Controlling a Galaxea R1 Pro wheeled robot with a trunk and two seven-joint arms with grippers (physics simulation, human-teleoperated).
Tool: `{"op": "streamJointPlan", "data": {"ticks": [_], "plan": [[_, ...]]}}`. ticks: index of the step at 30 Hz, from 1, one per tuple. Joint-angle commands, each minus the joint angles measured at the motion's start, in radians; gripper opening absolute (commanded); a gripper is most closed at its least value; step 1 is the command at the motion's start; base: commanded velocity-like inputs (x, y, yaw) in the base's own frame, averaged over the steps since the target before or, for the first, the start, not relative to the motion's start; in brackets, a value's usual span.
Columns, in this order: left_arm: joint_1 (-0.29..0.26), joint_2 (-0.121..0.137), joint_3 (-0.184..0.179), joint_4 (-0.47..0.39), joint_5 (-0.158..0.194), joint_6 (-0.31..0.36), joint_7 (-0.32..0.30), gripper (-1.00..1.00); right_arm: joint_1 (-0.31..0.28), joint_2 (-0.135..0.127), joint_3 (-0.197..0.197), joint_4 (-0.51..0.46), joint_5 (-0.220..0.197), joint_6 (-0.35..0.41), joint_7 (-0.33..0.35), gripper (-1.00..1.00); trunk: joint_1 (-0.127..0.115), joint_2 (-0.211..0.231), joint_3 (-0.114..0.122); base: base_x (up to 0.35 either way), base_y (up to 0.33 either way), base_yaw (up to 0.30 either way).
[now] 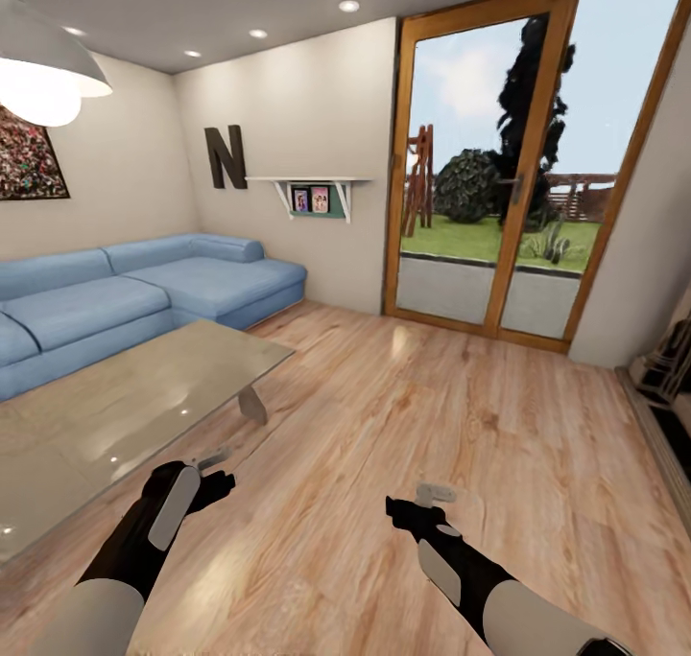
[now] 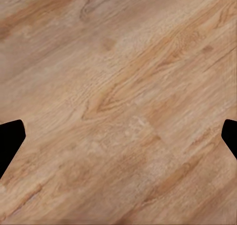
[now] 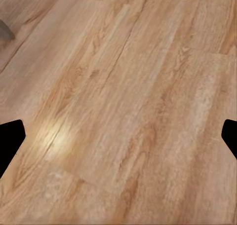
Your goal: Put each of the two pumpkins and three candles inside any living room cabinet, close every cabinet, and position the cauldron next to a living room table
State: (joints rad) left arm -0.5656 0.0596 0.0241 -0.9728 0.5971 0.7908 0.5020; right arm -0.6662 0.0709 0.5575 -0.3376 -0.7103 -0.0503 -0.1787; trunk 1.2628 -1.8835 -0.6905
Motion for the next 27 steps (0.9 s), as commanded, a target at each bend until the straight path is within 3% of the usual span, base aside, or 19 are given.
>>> {"op": "streamJointPlan", "data": {"ticks": [1,27], "plan": [[0.0,0.0,0.0,-0.001,0.01,0.002,0.009,1.0,-0.001,0.0,0.009,0.0,-0.011,-0.005,-0.005,1.0,0.0,-0.001,-0.001,-0.003,-0.001,0.275],[0.0,0.002,-0.001,-0.001,0.007,0.001,0.011,1.0,-0.001,0.0,0.009,0.001,-0.011,-0.005,-0.005,1.0,0.0,-0.001,-0.001,0.0,0.0,0.276]]}}
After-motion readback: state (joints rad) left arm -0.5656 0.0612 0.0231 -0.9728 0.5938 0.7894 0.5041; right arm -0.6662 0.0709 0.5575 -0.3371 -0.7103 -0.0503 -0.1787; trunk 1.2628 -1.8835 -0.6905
